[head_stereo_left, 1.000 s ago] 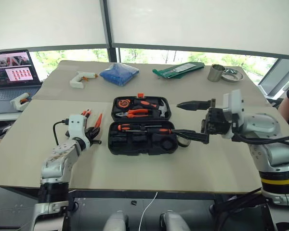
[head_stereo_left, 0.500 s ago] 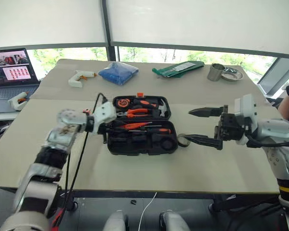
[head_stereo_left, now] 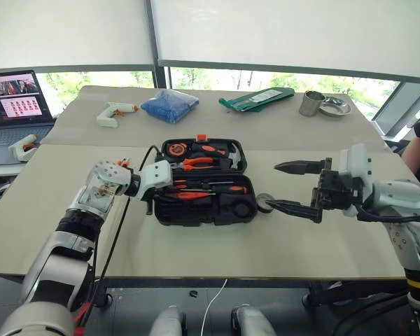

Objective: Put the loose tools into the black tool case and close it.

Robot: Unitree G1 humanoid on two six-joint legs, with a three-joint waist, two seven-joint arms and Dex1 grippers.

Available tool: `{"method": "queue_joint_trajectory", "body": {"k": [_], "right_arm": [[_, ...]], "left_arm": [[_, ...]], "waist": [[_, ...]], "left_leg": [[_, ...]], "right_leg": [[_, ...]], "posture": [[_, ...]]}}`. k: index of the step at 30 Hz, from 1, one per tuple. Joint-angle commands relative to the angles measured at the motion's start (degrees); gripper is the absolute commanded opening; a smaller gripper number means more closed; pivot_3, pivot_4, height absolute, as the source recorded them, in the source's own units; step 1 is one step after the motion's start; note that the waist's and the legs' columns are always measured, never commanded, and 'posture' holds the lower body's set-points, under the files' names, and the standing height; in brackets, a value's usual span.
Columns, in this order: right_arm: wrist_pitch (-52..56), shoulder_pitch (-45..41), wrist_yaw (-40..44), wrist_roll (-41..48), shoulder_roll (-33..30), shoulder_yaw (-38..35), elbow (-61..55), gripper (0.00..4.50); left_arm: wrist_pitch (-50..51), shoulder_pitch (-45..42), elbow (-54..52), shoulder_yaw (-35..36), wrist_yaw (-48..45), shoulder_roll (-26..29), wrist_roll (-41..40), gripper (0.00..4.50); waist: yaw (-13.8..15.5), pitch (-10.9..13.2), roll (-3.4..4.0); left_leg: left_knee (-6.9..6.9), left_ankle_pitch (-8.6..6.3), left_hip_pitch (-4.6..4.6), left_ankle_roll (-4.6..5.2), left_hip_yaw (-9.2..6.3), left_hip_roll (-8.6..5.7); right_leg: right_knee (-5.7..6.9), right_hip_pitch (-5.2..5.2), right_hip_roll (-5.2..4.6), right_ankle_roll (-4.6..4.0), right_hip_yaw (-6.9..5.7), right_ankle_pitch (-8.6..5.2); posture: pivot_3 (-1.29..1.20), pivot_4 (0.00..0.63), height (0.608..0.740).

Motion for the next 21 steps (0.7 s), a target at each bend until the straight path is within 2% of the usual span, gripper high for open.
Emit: {"method": "queue_joint_trajectory", "body": {"k": [1,5,11,18,21], "right_arm": [[-0.1,-0.3,-0.4,0.6,-0.5,-1.4,-1.4,4.5],[0.2,-0.3,-0.4,0.6,-0.6,-1.2,-1.3,4.5],[0.6,-0.7,-0.2,0.7,-0.6,-0.6,-1.2,4.5],[0.3,-0.6,-0.1,0.7,-0.3,-0.4,-1.1,4.5],[0.2,-0.9,0.1,0.6,-0.2,-0.1,-0.8,4.5]], "left_arm": [[-1.5,-0.8,1.6,-3.0,-0.9,1.4,4.7,0.47],[-4.0,-2.6,3.5,-5.0,-0.6,1.3,7.8,0.47],[0.8,-3.5,2.8,-7.1,-1.9,2.2,10.5,0.47],[3.8,-0.4,-0.7,-6.9,-2.3,4.0,10.7,0.47],[4.6,-0.1,-1.4,-5.8,-1.0,3.1,9.9,0.47]], "waist": [[0.0,0.0,0.0],[0.0,0.0,0.0],[-0.2,0.0,0.0],[-1.1,0.0,0.04],[-1.2,0.0,0.04]], "left_leg": [[0.01,0.0,0.01,0.0,0.0,0.0],[0.02,0.0,0.09,0.0,0.02,0.01],[0.01,0.0,0.35,0.0,0.03,0.02],[-0.03,0.0,0.63,0.0,0.04,0.14],[-0.07,-0.01,0.71,0.01,0.08,0.16]], "right_leg": [[0.01,0.01,0.01,0.0,0.0,0.0],[0.04,0.05,0.02,0.0,0.03,0.0],[0.04,0.28,0.04,0.0,0.05,0.0],[0.03,0.5,0.17,0.05,0.17,-0.06],[0.04,0.5,0.23,0.04,0.27,-0.07]], "posture": [[0.0,0.15,0.74],[0.0,0.15,0.74],[0.0,0.15,0.74],[0.0,0.15,0.74],[0.0,0.15,0.74]]}}
